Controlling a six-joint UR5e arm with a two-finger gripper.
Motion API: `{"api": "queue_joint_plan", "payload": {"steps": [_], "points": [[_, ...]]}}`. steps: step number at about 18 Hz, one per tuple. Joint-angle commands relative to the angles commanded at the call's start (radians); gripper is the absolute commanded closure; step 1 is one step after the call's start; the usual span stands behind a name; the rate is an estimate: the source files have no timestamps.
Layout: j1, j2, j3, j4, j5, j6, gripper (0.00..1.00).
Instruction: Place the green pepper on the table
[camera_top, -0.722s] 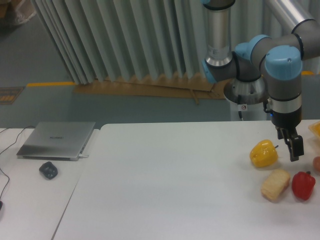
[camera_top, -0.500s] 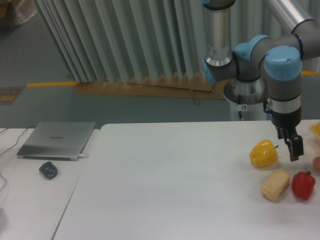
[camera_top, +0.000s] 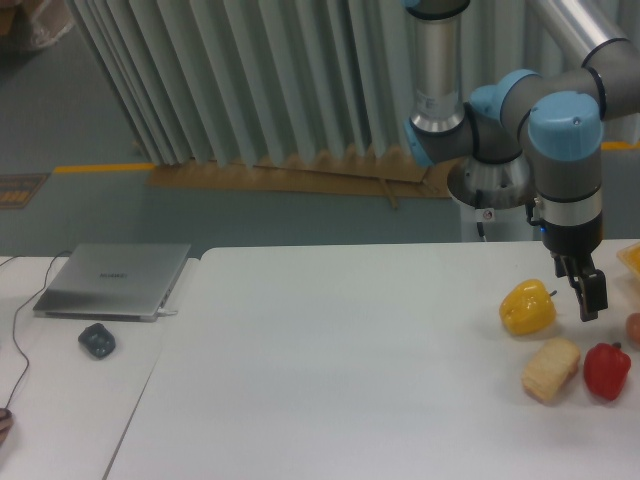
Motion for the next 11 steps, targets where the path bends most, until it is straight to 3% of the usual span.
{"api": "queue_joint_plan", "payload": {"steps": [11], "points": [[0.011, 0.000, 0.000, 0.000, -0.002, -0.005, 0.00]]}}
